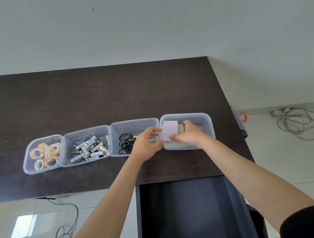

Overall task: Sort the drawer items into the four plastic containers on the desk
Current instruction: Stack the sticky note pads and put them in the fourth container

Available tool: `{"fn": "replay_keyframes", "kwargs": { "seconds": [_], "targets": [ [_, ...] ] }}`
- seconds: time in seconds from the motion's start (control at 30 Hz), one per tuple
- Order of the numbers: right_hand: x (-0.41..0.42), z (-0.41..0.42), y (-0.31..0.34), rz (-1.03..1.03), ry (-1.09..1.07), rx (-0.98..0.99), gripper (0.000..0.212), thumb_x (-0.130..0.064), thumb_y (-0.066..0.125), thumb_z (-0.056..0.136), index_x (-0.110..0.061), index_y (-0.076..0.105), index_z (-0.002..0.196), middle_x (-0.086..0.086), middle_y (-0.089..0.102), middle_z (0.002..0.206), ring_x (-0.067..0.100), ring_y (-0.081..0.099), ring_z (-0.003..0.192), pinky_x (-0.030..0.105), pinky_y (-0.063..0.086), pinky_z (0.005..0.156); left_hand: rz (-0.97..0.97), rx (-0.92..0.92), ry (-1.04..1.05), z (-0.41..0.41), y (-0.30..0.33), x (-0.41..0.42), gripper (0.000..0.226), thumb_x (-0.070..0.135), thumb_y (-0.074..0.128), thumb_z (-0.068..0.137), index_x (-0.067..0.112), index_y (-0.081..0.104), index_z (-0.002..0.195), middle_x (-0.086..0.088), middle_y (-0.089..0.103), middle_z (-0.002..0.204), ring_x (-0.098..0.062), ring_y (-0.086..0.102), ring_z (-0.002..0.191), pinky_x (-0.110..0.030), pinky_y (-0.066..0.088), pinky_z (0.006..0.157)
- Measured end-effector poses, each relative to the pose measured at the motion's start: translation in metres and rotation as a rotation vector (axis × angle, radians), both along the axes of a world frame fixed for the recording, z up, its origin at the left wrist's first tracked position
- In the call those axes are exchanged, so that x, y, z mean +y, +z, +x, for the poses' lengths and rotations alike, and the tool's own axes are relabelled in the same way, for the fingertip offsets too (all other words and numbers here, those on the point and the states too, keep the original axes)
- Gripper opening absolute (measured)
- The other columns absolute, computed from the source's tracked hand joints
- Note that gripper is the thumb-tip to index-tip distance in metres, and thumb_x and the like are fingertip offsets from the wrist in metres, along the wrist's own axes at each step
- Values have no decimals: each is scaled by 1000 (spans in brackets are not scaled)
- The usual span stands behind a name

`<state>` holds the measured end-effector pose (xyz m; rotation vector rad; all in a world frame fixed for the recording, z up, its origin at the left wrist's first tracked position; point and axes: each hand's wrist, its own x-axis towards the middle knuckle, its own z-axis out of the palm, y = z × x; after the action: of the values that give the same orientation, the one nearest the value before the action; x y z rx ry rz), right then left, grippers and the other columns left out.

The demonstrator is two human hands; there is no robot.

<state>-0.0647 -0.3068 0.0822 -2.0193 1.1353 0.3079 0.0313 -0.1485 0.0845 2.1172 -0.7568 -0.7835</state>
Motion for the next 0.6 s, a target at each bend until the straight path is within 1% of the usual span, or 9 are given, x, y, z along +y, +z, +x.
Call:
{"fn": "replay_keyframes", "kwargs": {
  "seconds": [0.07, 0.13, 0.2, 0.27, 0.4, 0.5, 0.6],
  "targets": [
    [-2, 0, -2, 19, -25, 5, 80, -50, 75, 71, -15, 38, 133, 2, 51, 130, 23, 52, 114, 35, 48, 87, 0, -1, 2, 0, 0, 0, 31, 26, 67, 83, 34, 57, 112, 8, 63, 114, -12, 55, 110, -35, 47, 93],
    [-7, 2, -2, 84, -82, -8, 75, -52, 74, 72, -14, 44, 129, 2, 55, 127, 23, 54, 111, 37, 51, 90, -1, 6, 0, 1, 1, 1, 31, 27, 67, 83, 34, 57, 112, 8, 62, 114, -11, 54, 110, -37, 47, 94],
    [-11, 5, -1, 134, -135, -32, 67, -52, 71, 75, -13, 50, 125, 3, 58, 124, 23, 56, 108, 39, 52, 90, -7, 14, -4, 1, 1, 1, 31, 26, 67, 84, 33, 58, 112, 8, 62, 113, -9, 52, 109, -36, 47, 94],
    [-10, 7, -1, 146, -149, -38, 62, -50, 70, 76, -13, 52, 122, 3, 59, 122, 24, 57, 106, 39, 52, 89, -10, 12, -6, 1, 1, 1, 31, 26, 67, 84, 32, 58, 113, 8, 62, 113, -9, 52, 110, -33, 46, 92],
    [-2, 6, -5, 36, -73, -2, 59, -47, 74, 73, -16, 51, 117, 3, 60, 115, 22, 58, 102, 36, 52, 84, -6, 8, -2, 0, 1, 1, 32, 26, 67, 84, 31, 57, 114, 6, 62, 115, -9, 52, 109, -35, 48, 92],
    [0, 4, -8, 1, -65, -21, 64, -50, 76, 70, -16, 50, 119, 3, 60, 117, 22, 58, 103, 37, 53, 84, -4, 1, -3, -1, 1, 1, 33, 26, 66, 85, 30, 56, 116, 5, 61, 118, -8, 50, 108, -36, 48, 94],
    [1, 2, -7, -22, -46, -33, 65, -49, 76, 71, -16, 49, 121, 3, 59, 118, 22, 58, 104, 34, 52, 83, -1, -1, -5, -1, 2, 1, 33, 26, 66, 85, 30, 56, 117, 4, 61, 119, -8, 51, 109, -38, 48, 96]
  ]
}}
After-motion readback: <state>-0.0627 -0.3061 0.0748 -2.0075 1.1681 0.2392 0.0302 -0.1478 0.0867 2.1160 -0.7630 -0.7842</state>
